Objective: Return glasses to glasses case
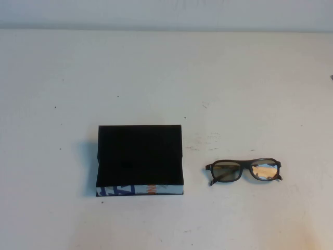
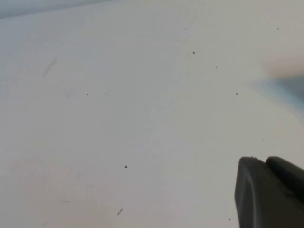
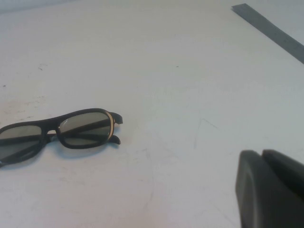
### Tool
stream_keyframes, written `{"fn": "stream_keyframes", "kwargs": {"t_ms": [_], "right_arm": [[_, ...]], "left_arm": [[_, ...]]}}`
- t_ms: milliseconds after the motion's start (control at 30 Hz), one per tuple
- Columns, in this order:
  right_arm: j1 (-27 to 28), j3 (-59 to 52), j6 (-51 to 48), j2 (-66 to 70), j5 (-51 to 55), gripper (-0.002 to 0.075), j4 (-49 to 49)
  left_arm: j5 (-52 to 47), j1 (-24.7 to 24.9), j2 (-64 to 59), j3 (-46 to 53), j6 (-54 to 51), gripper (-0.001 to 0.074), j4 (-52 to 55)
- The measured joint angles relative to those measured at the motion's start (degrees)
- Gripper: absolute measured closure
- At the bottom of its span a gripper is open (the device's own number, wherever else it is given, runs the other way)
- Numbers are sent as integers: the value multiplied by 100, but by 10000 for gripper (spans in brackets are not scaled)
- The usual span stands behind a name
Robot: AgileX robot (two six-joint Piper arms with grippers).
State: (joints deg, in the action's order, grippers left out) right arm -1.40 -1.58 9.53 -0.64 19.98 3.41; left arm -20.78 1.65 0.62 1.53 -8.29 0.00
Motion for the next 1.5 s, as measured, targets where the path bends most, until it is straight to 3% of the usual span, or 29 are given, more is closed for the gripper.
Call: {"fn": "stream_keyframes", "kwargs": {"t_ms": [1000, 1500], "right_arm": [[0, 0, 0, -13, -73, 737, -14], [0, 0, 0, -13, -1657, 737, -2649]], "left_arm": [[0, 0, 0, 0, 0, 736, 0], [0, 0, 0, 0, 0, 736, 0]]}}
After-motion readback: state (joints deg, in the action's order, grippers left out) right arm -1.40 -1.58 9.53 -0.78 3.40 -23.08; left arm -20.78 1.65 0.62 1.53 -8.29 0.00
